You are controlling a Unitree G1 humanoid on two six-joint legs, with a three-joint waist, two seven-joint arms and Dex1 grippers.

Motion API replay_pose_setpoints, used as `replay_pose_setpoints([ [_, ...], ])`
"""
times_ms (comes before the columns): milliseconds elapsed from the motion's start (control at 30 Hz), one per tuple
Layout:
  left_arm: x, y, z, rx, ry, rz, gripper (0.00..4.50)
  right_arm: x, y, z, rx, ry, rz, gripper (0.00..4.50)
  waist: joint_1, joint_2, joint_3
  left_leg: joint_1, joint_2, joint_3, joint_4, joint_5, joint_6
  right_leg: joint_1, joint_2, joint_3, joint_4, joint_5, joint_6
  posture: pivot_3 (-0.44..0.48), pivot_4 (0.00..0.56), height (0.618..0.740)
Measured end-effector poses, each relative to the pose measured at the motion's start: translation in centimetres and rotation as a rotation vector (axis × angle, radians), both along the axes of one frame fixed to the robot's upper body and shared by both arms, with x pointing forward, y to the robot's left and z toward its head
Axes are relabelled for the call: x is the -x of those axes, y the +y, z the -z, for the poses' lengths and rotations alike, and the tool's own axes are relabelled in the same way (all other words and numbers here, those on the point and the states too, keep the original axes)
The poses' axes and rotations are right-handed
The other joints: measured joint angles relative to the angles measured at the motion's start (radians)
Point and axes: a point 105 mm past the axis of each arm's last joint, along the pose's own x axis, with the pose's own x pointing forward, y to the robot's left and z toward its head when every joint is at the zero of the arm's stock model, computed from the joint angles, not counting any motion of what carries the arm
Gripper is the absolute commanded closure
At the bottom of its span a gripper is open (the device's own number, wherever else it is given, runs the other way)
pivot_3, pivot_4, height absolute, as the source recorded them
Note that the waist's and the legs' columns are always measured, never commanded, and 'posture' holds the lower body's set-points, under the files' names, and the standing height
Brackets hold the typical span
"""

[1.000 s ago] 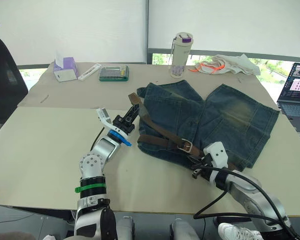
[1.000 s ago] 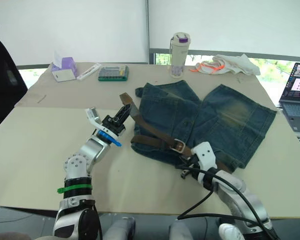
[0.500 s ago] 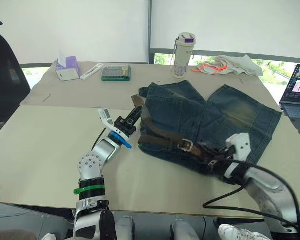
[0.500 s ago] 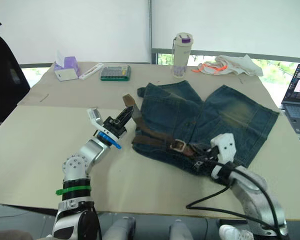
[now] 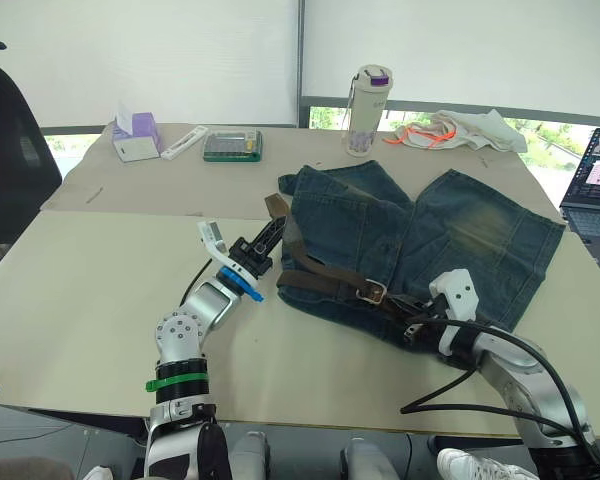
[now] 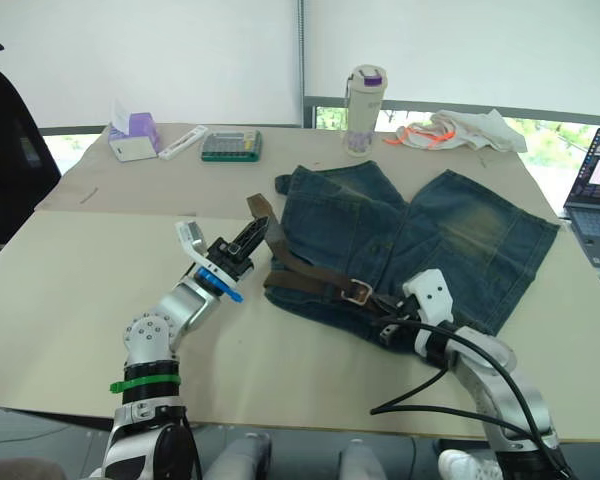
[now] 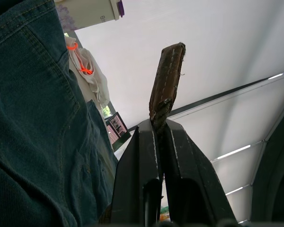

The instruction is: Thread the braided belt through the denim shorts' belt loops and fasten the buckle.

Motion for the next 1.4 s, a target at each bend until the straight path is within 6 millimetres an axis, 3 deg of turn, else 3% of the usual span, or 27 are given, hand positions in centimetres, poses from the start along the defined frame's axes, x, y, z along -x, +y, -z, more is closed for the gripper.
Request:
replay_pose_setpoints([
  [233,0.1,0.1,0.5,0.000,0.013,-0.001,4.50,-0.6,1.0,-1.0,-0.020,-0.034,-0.035,4.48,0.000,0.000,0.000,0.000,0.000,0.000,0.000,0.000,0.000,0.000,0.000,0.000,0.000,0.000,0.000,0.000,0.150,0.740],
  [567,0.2,0.0,0.7,0.001,0.019,-0.002,4.50,-1.1,1.8,-0.3,-0.010,-0.015,-0.051,4.48,-0.002,0.000,0.000,0.000,0.000,0.000,0.000,0.000,0.000,0.000,0.000,0.000,0.000,0.000,0.000,0.000,0.150,0.740],
  [1167,-0.4,1.5,0.9,-0.061,0.013,-0.075,4.50,-2.2,2.6,-0.2,0.020,-0.011,-0.148,4.48,-0.007,0.000,0.000,0.000,0.000,0.000,0.000,0.000,0.000,0.000,0.000,0.000,0.001,0.000,0.000,0.000,0.150,0.740],
  [1400,-0.5,1.6,1.2,-0.090,0.021,-0.087,4.50,-2.4,2.0,-0.5,0.040,0.006,-0.200,4.48,-0.006,0.000,0.000,0.000,0.000,0.000,0.000,0.000,0.000,0.000,0.000,0.000,0.001,0.000,0.000,0.000,0.150,0.740],
])
